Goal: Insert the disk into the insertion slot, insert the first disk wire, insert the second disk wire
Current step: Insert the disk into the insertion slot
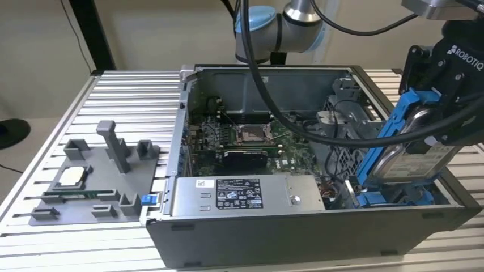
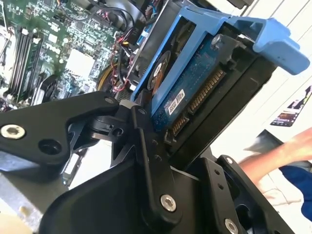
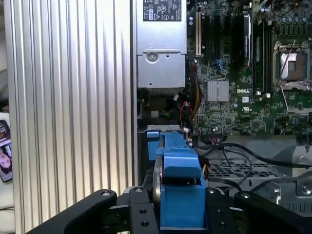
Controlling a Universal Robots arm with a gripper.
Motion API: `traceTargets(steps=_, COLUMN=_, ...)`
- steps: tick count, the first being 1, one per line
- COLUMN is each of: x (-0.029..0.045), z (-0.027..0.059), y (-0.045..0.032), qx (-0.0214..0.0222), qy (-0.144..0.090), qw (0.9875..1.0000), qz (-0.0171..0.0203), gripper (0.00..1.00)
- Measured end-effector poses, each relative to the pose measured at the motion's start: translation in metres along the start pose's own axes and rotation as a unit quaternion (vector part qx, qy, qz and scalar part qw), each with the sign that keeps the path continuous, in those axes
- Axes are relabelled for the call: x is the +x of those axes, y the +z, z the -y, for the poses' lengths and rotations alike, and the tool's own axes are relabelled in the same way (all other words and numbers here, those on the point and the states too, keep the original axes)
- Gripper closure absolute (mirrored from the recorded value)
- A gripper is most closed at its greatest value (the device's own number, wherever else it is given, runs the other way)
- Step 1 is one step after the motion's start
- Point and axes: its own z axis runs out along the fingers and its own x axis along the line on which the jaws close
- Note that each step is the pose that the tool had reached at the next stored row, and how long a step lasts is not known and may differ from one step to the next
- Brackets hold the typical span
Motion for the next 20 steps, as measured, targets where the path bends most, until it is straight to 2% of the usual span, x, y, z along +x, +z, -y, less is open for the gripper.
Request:
traceTargets(steps=6, x=0.0001, z=0.0004, y=0.0102, qx=-0.0001, qy=0.001, qw=1.0, qz=0.0011, gripper=1.0)
traceTargets(steps=10, x=0.0, z=0.0021, y=0.0158, qx=-0.0002, qy=0.002, qw=1.0, qz=0.0043, gripper=1.0)
traceTargets(steps=14, x=0.0, z=0.0025, y=0.0214, qx=-0.0002, qy=0.004, qw=1.0, qz=0.0049, gripper=1.0)
traceTargets(steps=20, x=0.0, z=0.0027, y=0.0253, qx=-0.0002, qy=0.005, qw=1.0, qz=0.0054, gripper=1.0)
